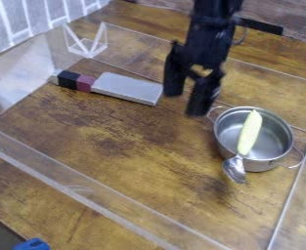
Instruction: Put the spoon into the silver pot
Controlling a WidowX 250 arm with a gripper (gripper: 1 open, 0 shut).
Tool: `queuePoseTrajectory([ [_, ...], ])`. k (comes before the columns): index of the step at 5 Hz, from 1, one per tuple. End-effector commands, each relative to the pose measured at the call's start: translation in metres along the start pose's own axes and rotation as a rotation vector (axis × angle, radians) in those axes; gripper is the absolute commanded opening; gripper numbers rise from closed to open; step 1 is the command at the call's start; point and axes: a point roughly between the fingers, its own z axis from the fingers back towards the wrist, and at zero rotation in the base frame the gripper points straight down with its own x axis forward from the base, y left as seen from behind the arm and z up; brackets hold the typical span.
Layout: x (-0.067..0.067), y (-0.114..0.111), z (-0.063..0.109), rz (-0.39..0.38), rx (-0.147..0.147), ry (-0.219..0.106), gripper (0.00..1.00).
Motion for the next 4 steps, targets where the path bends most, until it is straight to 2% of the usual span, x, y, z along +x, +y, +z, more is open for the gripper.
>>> queuePoseTrajectory([
  [1,-0.046,0.023,0.034,-0.127,0.122,-0.056,1.0],
  [2,-0.073,0.04,0.042,-0.208,0.206,-0.04,1.0],
  [3,-0.084,0.056,0.043,-0.336,0.286,-0.044,1.0],
  [4,-0.076,0.063,0.056,-0.335,0.31,-0.053,1.0],
])
